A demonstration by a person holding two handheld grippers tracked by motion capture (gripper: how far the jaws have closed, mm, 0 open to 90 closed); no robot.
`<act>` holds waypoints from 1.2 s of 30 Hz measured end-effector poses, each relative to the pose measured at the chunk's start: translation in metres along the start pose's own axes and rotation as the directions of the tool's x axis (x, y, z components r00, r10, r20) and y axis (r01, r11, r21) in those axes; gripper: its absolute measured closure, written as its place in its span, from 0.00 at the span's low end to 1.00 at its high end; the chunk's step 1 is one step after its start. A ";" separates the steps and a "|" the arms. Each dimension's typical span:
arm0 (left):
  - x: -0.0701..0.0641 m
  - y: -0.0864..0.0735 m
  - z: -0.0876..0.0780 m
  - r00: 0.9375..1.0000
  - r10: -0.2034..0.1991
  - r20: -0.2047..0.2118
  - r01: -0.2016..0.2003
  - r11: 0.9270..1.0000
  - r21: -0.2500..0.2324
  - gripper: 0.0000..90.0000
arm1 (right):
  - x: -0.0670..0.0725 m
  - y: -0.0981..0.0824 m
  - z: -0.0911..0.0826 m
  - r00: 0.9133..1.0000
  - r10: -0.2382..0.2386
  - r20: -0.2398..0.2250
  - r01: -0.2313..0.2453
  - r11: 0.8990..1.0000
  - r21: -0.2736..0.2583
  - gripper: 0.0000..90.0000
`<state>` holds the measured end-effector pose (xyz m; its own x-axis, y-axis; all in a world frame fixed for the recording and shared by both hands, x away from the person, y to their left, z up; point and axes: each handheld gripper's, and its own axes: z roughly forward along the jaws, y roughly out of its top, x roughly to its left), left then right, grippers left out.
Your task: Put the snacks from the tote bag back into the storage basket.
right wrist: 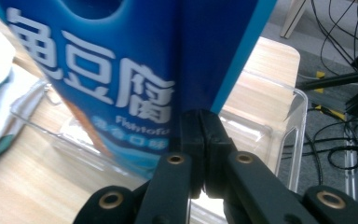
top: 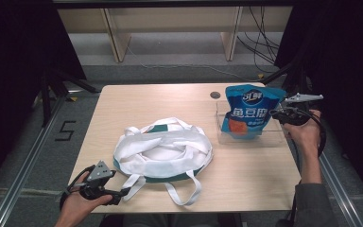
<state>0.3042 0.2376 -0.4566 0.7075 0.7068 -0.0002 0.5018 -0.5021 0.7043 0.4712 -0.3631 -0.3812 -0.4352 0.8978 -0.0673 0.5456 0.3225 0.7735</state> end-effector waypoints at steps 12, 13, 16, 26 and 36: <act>0.000 0.000 -0.002 1.000 -0.005 -0.005 0.004 1.000 -0.007 0.20 | 0.027 0.001 -0.008 1.000 0.015 -0.009 -0.014 0.999 0.046 0.88; 0.000 0.000 -0.002 1.000 -0.005 -0.005 0.004 1.000 -0.007 0.20 | 0.031 0.001 -0.010 0.999 0.041 -0.001 -0.040 0.998 0.051 0.87; -0.002 -0.001 -0.001 0.999 -0.042 -0.004 0.042 0.999 -0.025 0.20 | 0.035 0.002 -0.011 0.999 0.037 -0.001 -0.037 0.998 0.058 0.83; -0.001 0.000 -0.003 0.999 -0.032 -0.013 0.032 0.999 -0.037 0.20 | 0.057 0.006 -0.007 0.998 0.008 -0.064 -0.007 1.000 0.010 0.65; 0.000 -0.001 -0.003 0.998 -0.054 -0.021 0.053 0.998 -0.043 0.20 | 0.089 0.015 0.001 0.986 -0.027 -0.162 0.027 1.000 0.003 0.54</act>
<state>0.3018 0.2394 -0.4553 0.6687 0.7431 -0.0230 0.5165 -0.4421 0.7333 0.4413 -0.2776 -0.3766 -0.5598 0.8285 0.0151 0.5356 0.3479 0.7695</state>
